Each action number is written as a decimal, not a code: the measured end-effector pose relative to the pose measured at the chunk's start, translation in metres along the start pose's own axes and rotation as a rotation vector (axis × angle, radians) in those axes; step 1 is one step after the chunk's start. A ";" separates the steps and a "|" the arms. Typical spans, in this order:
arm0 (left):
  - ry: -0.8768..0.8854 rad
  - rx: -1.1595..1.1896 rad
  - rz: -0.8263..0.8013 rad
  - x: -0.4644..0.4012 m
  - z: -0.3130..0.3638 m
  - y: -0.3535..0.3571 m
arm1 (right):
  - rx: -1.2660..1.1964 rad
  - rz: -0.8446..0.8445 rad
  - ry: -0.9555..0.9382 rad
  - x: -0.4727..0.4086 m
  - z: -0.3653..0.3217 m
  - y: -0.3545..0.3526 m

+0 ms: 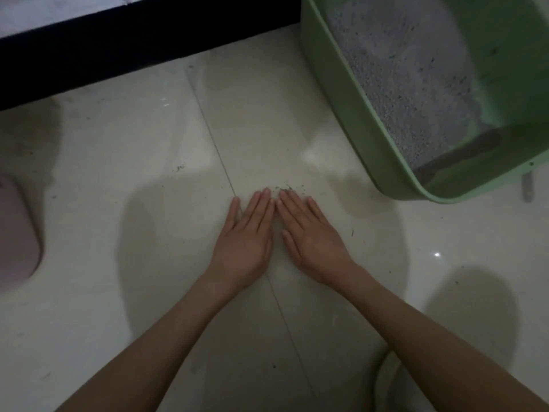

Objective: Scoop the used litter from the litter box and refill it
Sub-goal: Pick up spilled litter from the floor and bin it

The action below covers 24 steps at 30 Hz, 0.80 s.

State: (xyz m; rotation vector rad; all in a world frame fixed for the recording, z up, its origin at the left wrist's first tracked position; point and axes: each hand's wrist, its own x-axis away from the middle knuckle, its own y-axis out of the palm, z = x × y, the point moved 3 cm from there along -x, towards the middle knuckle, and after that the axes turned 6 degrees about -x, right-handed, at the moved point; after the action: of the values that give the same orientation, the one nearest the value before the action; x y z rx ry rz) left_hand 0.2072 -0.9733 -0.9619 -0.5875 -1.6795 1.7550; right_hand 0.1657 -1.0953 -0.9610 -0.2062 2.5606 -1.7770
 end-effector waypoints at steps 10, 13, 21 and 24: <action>-0.355 0.393 0.155 -0.050 -0.011 -0.013 | -0.544 0.328 0.557 -0.010 0.027 -0.030; -0.390 0.468 0.179 -0.061 -0.008 -0.015 | -0.572 0.319 0.575 -0.016 0.028 -0.029; -0.278 0.354 0.183 -0.066 -0.006 -0.015 | -0.487 0.270 0.484 -0.024 0.023 -0.021; -0.268 0.340 0.187 -0.060 -0.014 -0.019 | -0.406 0.324 0.450 -0.028 0.021 -0.018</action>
State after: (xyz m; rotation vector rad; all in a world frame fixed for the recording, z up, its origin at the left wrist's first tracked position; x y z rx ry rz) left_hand 0.2619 -1.0058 -0.9509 -0.3755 -1.4799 2.2782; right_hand 0.1974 -1.1173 -0.9535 0.6423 3.0039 -1.2905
